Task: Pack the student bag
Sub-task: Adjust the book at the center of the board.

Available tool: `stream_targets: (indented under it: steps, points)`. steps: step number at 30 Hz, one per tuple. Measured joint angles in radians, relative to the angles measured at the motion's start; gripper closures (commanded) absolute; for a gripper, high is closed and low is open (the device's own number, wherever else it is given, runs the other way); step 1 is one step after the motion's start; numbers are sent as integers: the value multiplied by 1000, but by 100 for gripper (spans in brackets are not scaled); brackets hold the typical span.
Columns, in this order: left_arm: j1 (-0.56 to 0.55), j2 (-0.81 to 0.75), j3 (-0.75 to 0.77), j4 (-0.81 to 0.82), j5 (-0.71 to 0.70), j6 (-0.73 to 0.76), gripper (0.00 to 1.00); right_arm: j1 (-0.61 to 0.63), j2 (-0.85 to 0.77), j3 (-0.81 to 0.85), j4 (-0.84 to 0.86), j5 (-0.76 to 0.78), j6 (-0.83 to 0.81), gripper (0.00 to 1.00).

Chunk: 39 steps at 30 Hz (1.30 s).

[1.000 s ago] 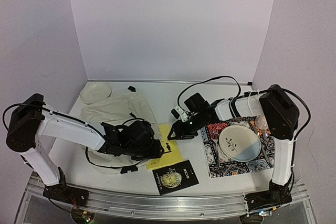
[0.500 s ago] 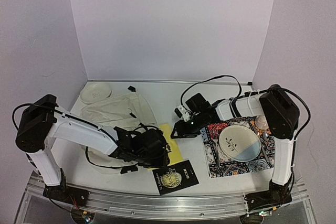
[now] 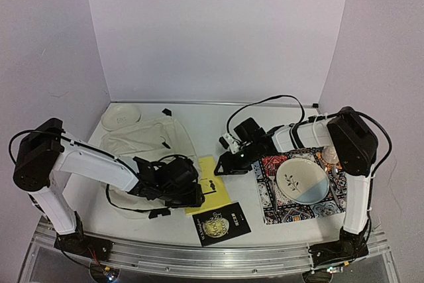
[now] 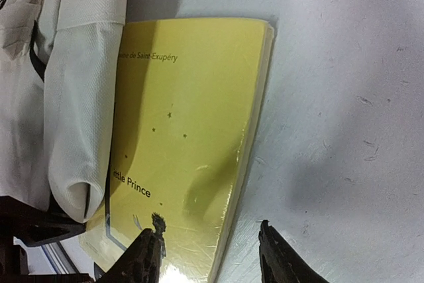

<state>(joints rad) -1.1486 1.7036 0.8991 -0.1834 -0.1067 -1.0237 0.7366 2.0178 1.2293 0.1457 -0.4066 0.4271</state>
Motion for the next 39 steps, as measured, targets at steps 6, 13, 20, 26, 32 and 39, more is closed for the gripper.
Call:
stream_targets:
  steps: [6,13,20,26,32,39]
  points:
    - [45,-36,-44,0,-1,-6,43,5,4,0,4,-12,0,48]
    - [87,-54,-62,-10,-24,-7,42,7,12,0,5,-29,1,46]
    - [88,-51,-62,-4,-20,-14,39,7,13,-5,30,-55,16,43]
    - [87,-54,-62,1,-27,-49,35,12,17,-30,58,-71,45,41]
    - [81,-55,-62,-4,-42,-68,34,19,19,-41,88,-71,77,39]
    - [70,-74,-62,-80,-75,-87,33,37,19,-47,116,-43,118,37]
